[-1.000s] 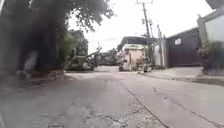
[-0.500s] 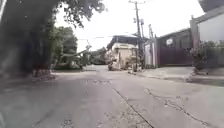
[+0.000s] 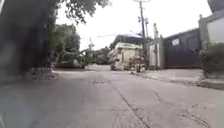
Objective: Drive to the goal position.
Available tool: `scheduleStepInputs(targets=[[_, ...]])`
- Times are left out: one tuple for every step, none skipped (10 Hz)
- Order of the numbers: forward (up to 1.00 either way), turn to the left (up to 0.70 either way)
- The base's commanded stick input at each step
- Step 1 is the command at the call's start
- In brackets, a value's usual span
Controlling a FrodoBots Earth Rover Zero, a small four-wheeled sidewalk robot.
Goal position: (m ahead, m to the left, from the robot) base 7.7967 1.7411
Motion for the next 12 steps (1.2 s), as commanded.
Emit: scheduleStepInputs(targets=[[0.85,-0.34],[0.85,-0.34],[0.85,-0.34],[0.85,-0.34],[0.85,-0.31],[0.85,-0.05],[0.85,0.0],[0.85,0.0],[0.85,0.0],[0.85,0.0],[0.85,0.0],[0.85,0.0]])
